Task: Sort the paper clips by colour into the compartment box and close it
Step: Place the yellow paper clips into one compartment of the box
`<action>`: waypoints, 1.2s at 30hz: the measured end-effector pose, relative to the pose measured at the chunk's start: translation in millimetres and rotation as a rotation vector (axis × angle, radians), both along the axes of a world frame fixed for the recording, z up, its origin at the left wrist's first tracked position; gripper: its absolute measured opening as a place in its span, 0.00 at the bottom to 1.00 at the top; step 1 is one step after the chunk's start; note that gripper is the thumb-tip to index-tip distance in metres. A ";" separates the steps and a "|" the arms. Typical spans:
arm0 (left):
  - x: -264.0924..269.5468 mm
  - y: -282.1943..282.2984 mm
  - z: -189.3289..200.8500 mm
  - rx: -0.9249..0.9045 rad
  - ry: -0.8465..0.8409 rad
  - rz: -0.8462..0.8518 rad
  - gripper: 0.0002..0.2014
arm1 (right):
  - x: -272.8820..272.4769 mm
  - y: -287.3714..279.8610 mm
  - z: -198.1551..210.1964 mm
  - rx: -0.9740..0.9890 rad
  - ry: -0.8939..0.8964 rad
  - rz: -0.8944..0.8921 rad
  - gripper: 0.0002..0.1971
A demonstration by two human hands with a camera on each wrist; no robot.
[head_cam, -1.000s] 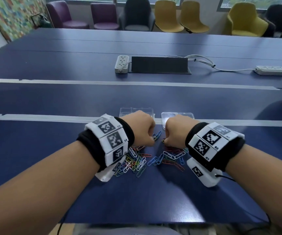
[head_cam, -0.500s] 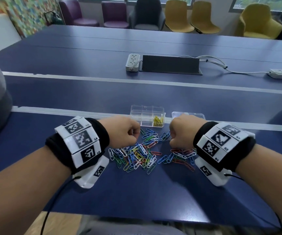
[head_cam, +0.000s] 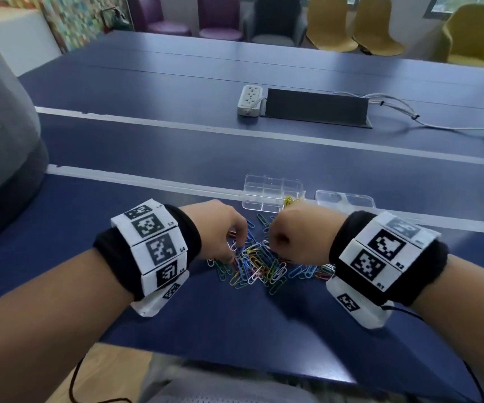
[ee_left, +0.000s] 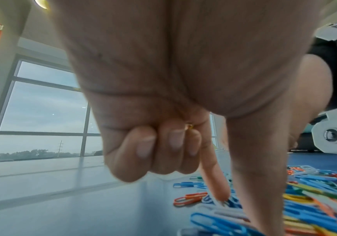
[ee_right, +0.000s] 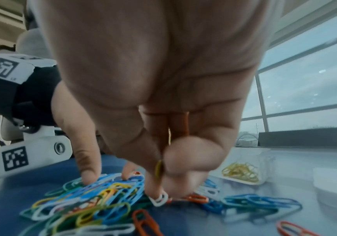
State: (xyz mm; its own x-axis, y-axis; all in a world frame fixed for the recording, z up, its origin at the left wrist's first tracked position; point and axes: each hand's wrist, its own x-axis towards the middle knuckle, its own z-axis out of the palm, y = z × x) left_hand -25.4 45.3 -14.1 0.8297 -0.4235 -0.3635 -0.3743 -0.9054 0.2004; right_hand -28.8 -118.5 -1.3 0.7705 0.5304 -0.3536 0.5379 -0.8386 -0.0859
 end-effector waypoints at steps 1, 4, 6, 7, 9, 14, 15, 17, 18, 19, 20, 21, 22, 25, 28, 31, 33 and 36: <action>1.2 0.7 0.5 0.005 -0.001 0.003 0.13 | 0.5 -1.0 0.6 -0.011 -0.009 -0.032 0.11; 2.9 2.3 3.0 0.016 -0.010 0.000 0.14 | 1.2 1.3 2.6 0.038 -0.024 -0.080 0.10; 2.6 1.2 4.5 -0.007 -0.015 0.001 0.11 | 2.6 8.7 2.7 0.092 -0.033 -0.095 0.09; 1.9 0.0 5.0 -0.014 -0.015 -0.003 0.08 | 4.3 13.7 1.5 0.110 -0.036 -0.091 0.08; 0.0 -2.5 5.3 -0.007 -0.012 -0.025 0.06 | 8.1 23.2 -2.8 0.118 -0.028 -0.079 0.08; -1.4 -4.4 6.2 0.043 -0.038 -0.044 0.10 | 8.5 31.1 -7.9 0.057 0.015 -0.048 0.09; -1.0 -3.9 5.9 0.047 -0.041 -0.041 0.13 | 8.1 30.1 -7.1 0.047 -0.010 -0.042 0.08; -0.9 -3.6 5.9 0.041 -0.045 -0.043 0.14 | 7.4 27.0 -5.1 0.034 -0.049 -0.038 0.07; -1.0 -3.5 5.9 0.027 -0.044 -0.042 0.14 | 7.3 24.7 -4.6 0.036 -0.054 -0.042 0.07; -1.1 -3.4 5.6 0.009 -0.040 -0.042 0.12 | 7.6 22.3 -4.4 0.046 -0.049 -0.052 0.07; -1.5 -3.3 5.3 -0.007 -0.037 -0.047 0.11 | 8.5 19.6 -4.5 0.066 -0.038 -0.068 0.08; -1.9 -3.3 4.7 -0.016 -0.031 -0.053 0.10 | 9.6 16.8 -4.7 0.094 -0.027 -0.088 0.08; -2.4 -3.6 4.4 -0.017 -0.023 -0.059 0.09 | 10.9 13.8 -4.6 0.126 -0.023 -0.112 0.08; -2.2 -4.2 4.0 0.003 -0.019 -0.073 0.08 | 14.0 5.4 -1.9 0.202 -0.009 -0.194 0.09; -2.0 -3.7 5.0 0.023 -0.031 -0.110 0.03 | 15.6 -2.7 0.5 0.257 0.047 -0.266 0.09; -1.8 -1.5 4.4 0.026 -0.031 -0.125 0.04 | 19.4 -9.5 -0.6 0.304 0.110 -0.331 0.07; -0.8 -0.1 3.4 -0.023 -0.029 -0.087 0.03 | 21.1 -14.0 -2.6 0.333 0.150 -0.377 0.07; 1.5 -0.5 3.2 -0.105 -0.032 -0.034 0.03 | 20.9 -18.7 -5.7 0.373 0.214 -0.439 0.07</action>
State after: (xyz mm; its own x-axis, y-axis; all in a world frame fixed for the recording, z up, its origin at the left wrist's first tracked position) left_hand -23.9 44.8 -11.0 0.8246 -0.4861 -0.2894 -0.4124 -0.8667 0.2807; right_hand -7.8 -137.2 -7.0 0.8774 0.2971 -0.3767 0.0869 -0.8707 -0.4841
